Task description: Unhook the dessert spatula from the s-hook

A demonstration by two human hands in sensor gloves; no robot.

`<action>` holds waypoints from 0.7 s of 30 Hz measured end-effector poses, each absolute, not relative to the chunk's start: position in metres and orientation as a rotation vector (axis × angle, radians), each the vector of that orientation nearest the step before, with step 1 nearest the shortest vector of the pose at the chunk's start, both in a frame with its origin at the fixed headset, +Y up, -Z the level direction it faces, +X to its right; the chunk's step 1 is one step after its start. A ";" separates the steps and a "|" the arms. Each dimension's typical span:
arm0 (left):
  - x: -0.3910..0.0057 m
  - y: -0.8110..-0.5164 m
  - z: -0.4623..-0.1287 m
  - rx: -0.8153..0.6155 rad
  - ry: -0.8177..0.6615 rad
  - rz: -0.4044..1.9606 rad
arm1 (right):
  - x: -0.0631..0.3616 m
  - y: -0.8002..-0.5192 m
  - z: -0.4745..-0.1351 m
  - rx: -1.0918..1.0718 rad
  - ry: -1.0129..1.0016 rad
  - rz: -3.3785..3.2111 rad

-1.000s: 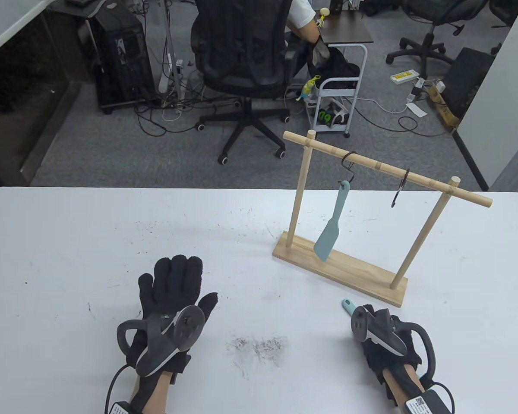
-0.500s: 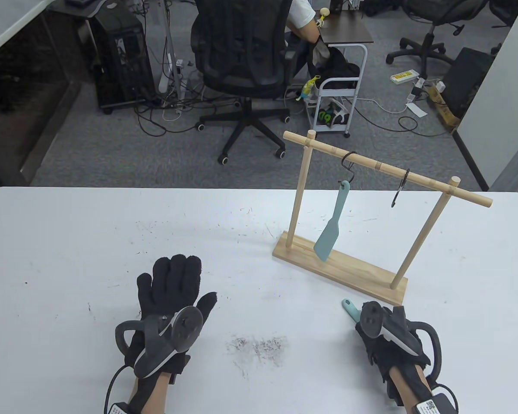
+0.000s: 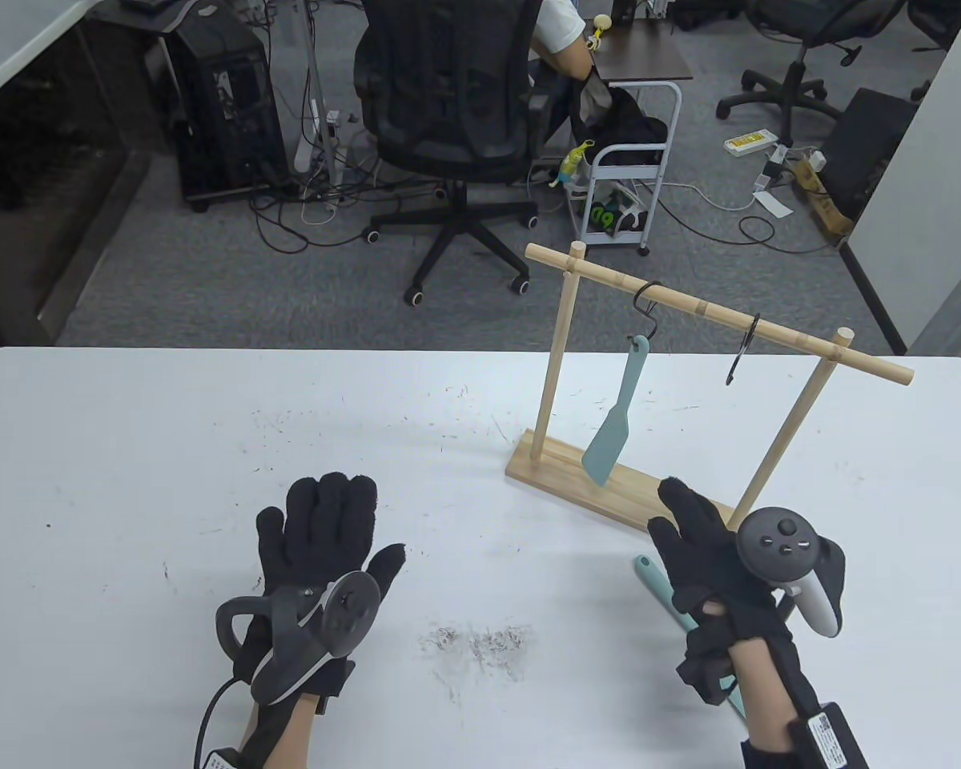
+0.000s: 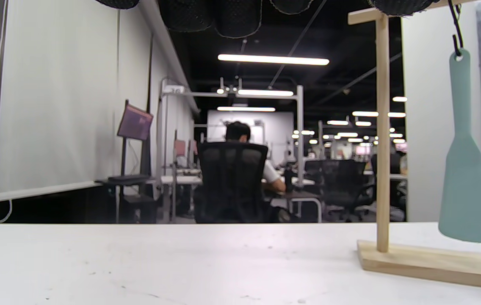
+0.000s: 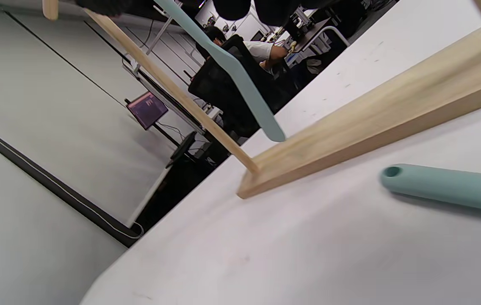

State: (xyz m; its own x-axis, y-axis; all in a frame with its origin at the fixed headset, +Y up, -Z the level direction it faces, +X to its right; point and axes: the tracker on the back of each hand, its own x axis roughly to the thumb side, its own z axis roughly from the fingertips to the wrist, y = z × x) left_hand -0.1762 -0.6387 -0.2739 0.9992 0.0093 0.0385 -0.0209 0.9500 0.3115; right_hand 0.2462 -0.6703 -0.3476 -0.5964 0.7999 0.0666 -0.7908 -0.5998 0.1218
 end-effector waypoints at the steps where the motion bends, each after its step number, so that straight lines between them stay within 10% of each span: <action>1: -0.176 -0.639 -0.274 0.316 -0.036 0.015 | 0.244 -0.668 -0.352 0.140 0.089 2.186; 21: -0.194 -0.633 -0.273 0.328 0.000 0.075 | 0.218 -0.669 -0.451 -0.067 0.023 1.942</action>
